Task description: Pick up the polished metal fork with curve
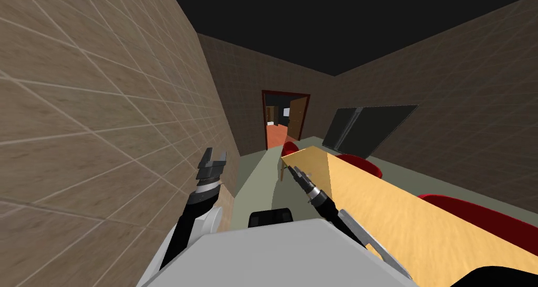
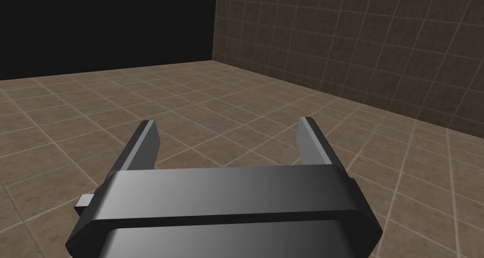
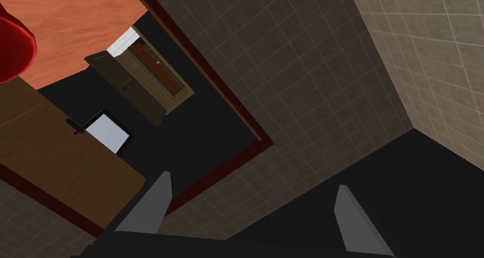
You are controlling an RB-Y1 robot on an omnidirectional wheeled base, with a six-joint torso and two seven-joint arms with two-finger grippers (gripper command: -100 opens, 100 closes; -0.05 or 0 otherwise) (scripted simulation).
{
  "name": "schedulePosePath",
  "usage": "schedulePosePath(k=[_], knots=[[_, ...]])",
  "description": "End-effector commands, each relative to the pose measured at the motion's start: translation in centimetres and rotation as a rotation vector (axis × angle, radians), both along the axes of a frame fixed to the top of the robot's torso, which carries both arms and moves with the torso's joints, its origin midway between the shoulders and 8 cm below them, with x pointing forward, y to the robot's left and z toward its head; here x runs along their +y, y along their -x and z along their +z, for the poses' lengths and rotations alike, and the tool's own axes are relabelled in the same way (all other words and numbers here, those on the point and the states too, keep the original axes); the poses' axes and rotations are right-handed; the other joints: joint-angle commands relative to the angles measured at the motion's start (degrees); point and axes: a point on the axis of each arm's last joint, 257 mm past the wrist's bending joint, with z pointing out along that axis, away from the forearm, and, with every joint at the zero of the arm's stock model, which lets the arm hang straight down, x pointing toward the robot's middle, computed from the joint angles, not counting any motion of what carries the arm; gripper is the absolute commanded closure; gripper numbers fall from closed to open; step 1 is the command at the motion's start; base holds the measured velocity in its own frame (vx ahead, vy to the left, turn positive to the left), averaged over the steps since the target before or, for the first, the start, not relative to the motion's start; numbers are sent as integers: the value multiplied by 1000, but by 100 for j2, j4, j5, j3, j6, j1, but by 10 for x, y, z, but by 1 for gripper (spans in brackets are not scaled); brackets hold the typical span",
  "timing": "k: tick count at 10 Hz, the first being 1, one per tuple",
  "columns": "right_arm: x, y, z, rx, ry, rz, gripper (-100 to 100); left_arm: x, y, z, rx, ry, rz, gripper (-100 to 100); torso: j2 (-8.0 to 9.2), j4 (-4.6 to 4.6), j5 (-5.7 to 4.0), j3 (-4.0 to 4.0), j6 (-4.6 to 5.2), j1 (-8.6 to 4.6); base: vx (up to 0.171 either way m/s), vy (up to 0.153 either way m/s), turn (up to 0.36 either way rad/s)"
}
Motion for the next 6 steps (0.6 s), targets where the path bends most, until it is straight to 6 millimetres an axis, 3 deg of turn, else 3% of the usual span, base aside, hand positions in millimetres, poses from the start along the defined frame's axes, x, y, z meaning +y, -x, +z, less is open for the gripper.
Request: schedulePosePath(k=[1, 2, 4, 5, 6], knots=[[6, 14, -44, 81, 111, 29, -100, 0, 0, 0, 0, 0, 0, 0, 0, 0, 0, 0, 0, 0, 126, 63, 233], [6, 15, -45, 82, 116, 32, -100, 0, 0, 0, 0, 0, 0, 0, -10, -2, 0, -6, 2, 5, 93, 33, 45], [6, 37, -96, 180, 258, 74, -100, 0, 0, 0, 0, 0, 0, 0, 6, 1, -1, 3, 3, -9, 90, 24, 184], [6, 37, -96, 181, 261, 76, -100, 0, 0, 0, 0, 0, 0, 0, 1, 0, -1, 1, 3, -6, 84, 13, 87], [4, 51, -122, 229, 335, 100, -100, 0, 0, 0, 0, 0, 0, 0, 5, 1, -2, 2, 5, -9, 82, 17, 163]])
